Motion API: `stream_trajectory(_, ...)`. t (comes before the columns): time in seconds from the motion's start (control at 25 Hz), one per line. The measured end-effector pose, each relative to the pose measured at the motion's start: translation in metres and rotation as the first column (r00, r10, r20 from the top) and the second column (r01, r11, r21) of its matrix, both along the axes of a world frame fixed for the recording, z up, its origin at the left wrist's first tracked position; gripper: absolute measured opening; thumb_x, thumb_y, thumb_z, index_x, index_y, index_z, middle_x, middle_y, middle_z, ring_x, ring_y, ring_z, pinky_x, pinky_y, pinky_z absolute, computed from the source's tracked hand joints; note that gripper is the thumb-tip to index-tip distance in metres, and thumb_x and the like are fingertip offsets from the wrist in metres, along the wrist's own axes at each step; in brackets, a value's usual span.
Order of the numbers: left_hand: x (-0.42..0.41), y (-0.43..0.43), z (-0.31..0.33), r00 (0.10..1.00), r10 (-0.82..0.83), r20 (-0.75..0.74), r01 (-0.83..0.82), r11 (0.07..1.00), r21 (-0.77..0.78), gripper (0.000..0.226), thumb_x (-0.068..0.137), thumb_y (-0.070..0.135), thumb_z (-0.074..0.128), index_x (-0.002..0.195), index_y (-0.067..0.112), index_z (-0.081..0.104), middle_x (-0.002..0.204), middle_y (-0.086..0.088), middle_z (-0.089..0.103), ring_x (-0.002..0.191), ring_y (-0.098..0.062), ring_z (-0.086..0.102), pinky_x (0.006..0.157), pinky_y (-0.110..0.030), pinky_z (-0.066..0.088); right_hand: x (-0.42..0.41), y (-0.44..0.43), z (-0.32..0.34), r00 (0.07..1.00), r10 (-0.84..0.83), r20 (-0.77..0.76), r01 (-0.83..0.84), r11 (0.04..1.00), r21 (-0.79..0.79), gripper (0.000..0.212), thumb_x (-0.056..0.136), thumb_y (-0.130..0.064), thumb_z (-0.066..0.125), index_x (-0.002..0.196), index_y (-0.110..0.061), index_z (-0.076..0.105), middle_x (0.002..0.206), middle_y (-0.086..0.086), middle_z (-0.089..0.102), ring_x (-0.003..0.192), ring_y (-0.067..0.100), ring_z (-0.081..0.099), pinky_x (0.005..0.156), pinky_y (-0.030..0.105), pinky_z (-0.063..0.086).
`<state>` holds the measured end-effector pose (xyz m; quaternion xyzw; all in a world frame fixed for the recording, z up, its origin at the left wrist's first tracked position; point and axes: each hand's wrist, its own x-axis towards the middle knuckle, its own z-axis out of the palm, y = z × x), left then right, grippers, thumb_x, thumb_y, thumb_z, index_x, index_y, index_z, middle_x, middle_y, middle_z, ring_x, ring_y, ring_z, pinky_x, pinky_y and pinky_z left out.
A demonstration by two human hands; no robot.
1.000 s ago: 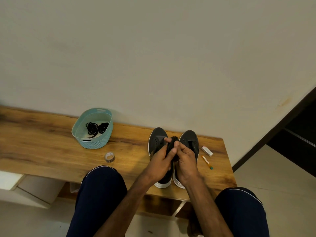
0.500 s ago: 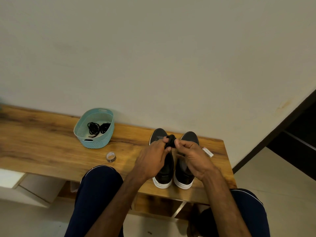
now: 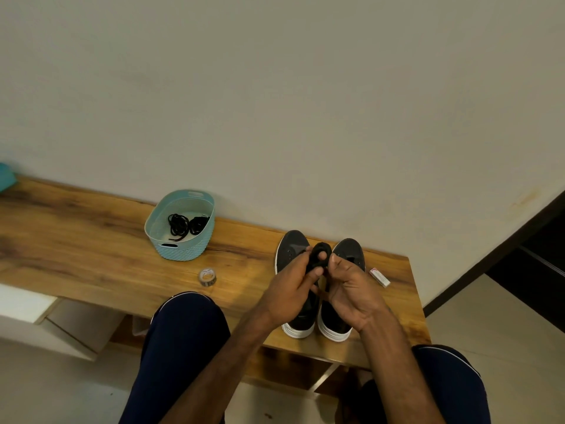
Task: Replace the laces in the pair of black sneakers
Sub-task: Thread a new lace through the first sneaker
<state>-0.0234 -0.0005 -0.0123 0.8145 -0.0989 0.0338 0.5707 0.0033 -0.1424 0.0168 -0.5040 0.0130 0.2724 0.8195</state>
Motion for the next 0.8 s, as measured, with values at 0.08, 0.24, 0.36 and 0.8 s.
stream_trajectory(0.08,-0.001,-0.001,-0.003,1.000,0.003,-0.023,-0.002,0.999,0.034,0.049,0.097,0.056,0.042,0.137,0.029,0.046,0.125,0.010,0.061,0.115,-0.004,0.058,0.096,-0.040,0.052,-0.003,0.002,-0.003,0.999,-0.019,0.026,0.020,0.999,-0.043,0.029,0.099,-0.020,0.050,0.085,-0.023,0.076,0.112,0.007,0.070,0.115,0.024,0.058,0.103,0.050,0.038)
stream_trajectory(0.24,-0.002,0.000,0.006,0.998,0.058,0.034,-0.063,0.978,0.197,0.040,0.101,0.048,0.037,0.128,0.022,0.050,0.114,0.007,0.062,0.100,-0.006,0.060,0.084,-0.035,0.054,-0.005,0.002,-0.006,0.999,-0.020,0.044,0.022,0.999,-0.045,0.029,0.100,-0.019,0.049,0.084,-0.023,0.073,0.097,0.000,0.071,0.105,0.017,0.061,0.096,0.046,0.040)
stream_trajectory(0.36,-0.002,0.010,0.011,0.984,0.075,0.161,-0.145,0.865,0.480,0.032,0.104,0.041,0.037,0.118,0.016,0.050,0.107,0.002,0.058,0.091,-0.008,0.053,0.072,-0.027,0.047,-0.005,-0.001,-0.002,0.999,0.048,0.000,-0.048,0.999,-0.009,0.024,0.093,-0.028,0.056,0.102,-0.014,0.073,0.090,0.000,0.069,0.092,0.010,0.065,0.096,0.040,0.045)
stream_trajectory(0.8,-0.006,0.034,0.004,0.948,0.005,0.317,-0.256,0.601,0.757,0.029,0.106,0.039,0.032,0.114,0.017,0.049,0.107,0.000,0.054,0.091,-0.012,0.051,0.070,-0.026,0.047,-0.009,0.026,0.005,0.971,-0.160,-0.178,0.146,0.985,-0.088,0.025,0.086,-0.008,0.070,0.101,0.013,0.068,0.090,0.020,0.071,0.082,0.023,0.070,0.076,0.033,0.062)
